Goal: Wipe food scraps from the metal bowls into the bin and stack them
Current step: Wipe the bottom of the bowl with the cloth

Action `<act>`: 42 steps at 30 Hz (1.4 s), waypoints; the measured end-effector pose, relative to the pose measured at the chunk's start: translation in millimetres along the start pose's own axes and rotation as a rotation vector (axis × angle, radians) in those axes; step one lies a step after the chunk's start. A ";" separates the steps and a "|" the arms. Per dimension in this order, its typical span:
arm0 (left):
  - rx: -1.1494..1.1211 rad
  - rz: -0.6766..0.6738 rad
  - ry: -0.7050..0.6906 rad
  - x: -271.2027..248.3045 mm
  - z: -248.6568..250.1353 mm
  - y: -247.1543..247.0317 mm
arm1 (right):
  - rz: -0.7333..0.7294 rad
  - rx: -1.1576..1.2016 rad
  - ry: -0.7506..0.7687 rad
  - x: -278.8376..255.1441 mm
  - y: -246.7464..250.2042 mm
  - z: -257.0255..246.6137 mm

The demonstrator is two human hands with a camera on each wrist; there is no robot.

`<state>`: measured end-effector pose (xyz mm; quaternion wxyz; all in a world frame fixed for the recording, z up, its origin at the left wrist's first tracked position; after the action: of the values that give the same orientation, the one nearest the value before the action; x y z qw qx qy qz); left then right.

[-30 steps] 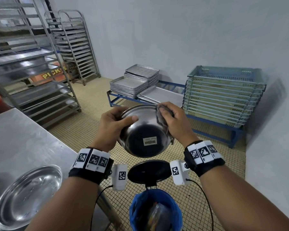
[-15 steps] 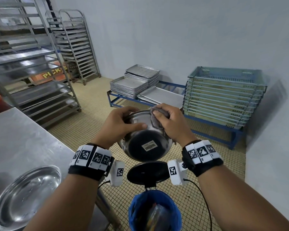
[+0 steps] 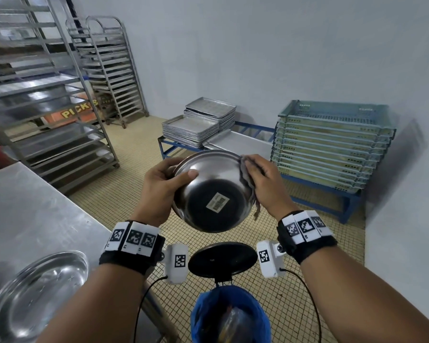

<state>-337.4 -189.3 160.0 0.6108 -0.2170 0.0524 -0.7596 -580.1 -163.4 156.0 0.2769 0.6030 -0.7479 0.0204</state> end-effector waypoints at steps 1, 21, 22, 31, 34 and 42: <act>0.029 -0.018 0.012 -0.7 -2.6 0.5 | 0.008 0.018 -0.003 1.5 -0.3 -2.5; 0.121 -0.128 -0.086 10.7 5.6 -2.5 | -0.026 -0.117 0.037 11.5 -4.7 -0.3; 0.089 -0.101 -0.086 10.8 5.6 1.2 | -0.013 -0.104 0.009 9.5 -3.8 4.6; -0.098 -0.001 -0.031 5.3 -6.3 4.0 | 0.023 -0.025 -0.009 11.9 0.0 5.0; -0.073 -0.012 0.001 4.6 -4.3 9.7 | 0.061 0.023 -0.048 9.0 0.9 10.7; 0.368 -0.236 -0.045 9.9 12.9 -16.6 | -0.076 -0.140 0.071 7.6 -7.3 -13.8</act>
<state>-349.0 -192.2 180.0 0.5481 -0.1235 -0.1264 -0.8175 -568.9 -167.1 168.8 0.3455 0.6089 -0.7138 -0.0210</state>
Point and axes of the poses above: each hand's wrist, its own x-axis towards the middle knuckle, its own y-axis out of the back of the hand, z = x × y, the point moved 2 cm from there along x, towards the middle knuckle, and after that the axes turned 9 degrees about -x, right-handed, at the moved point
